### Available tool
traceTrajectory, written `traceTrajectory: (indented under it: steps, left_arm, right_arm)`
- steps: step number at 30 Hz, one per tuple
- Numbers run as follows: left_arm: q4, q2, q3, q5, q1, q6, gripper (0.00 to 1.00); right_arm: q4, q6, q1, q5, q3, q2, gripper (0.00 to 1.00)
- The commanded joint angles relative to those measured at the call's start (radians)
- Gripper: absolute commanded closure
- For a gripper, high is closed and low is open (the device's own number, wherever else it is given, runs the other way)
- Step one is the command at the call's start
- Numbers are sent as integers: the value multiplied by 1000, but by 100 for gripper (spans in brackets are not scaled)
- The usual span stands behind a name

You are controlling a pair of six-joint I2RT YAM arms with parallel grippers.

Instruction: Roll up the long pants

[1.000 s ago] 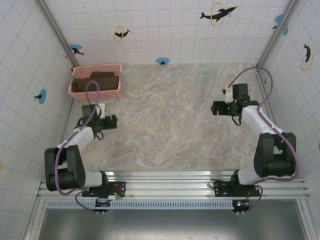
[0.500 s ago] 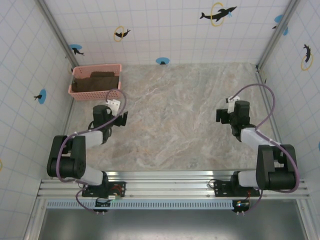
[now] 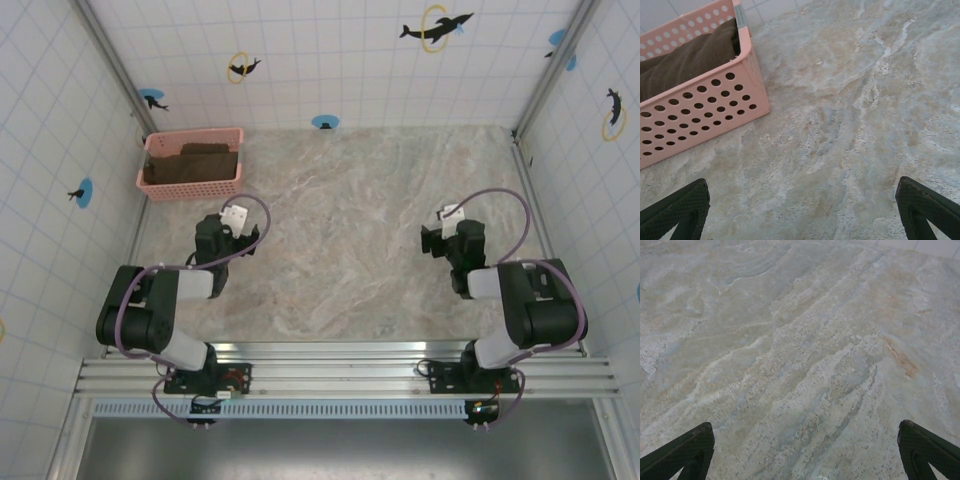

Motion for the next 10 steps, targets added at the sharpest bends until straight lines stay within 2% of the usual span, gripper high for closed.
traceTrajectory:
  steps: [1, 3, 10]
  left_arm:
    - [29, -5, 8, -13, -5, 23, 3]
    - [27, -5, 9, -14, -6, 23, 3]
    - [27, -4, 8, -10, -5, 22, 3]
  right_arm:
    - [46, -17, 18, 60, 35, -4, 3]
    - [2, -3, 21, 105, 53, -11, 3]
    - [3, -2, 22, 113, 53, -11, 3]
